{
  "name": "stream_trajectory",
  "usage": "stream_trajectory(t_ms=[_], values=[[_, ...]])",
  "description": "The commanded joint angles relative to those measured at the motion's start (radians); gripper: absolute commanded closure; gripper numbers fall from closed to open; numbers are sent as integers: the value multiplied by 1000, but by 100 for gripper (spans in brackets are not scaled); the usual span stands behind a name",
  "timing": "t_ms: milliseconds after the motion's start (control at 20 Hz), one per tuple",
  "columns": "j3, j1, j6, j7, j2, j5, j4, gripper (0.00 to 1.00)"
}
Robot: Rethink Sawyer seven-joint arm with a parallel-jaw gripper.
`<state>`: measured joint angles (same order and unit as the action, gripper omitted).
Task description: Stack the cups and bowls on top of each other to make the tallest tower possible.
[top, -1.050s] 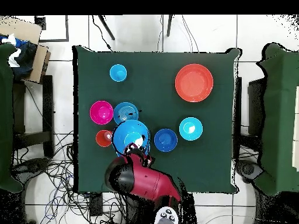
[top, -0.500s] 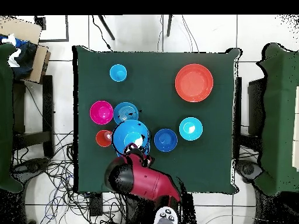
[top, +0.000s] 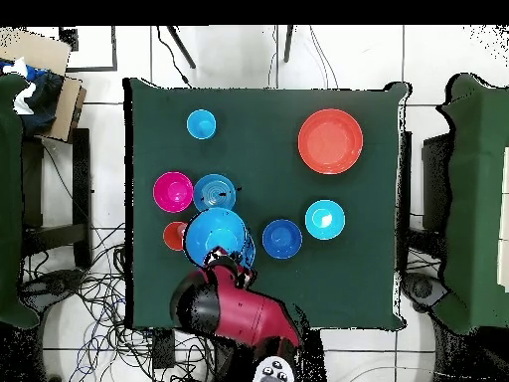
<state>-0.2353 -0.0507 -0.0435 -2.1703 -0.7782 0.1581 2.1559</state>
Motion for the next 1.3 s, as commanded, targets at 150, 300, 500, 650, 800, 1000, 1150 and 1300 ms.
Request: stream_trajectory(t_ms=[150, 300, 500, 650, 800, 1000, 1150, 1300], values=[[74, -19, 32, -154, -49, -39, 154, 100], [85, -8, 47, -152, -39, -37, 153, 100], [95, 3, 48, -147, -32, -33, 145, 100], [95, 0, 47, -146, -29, -28, 140, 100], [103, 3, 53, -151, -25, -25, 140, 100], [109, 11, 54, -149, -22, -26, 135, 100], [117, 15, 61, -152, -20, -26, 138, 100], [128, 21, 76, -157, -9, -28, 138, 100]])
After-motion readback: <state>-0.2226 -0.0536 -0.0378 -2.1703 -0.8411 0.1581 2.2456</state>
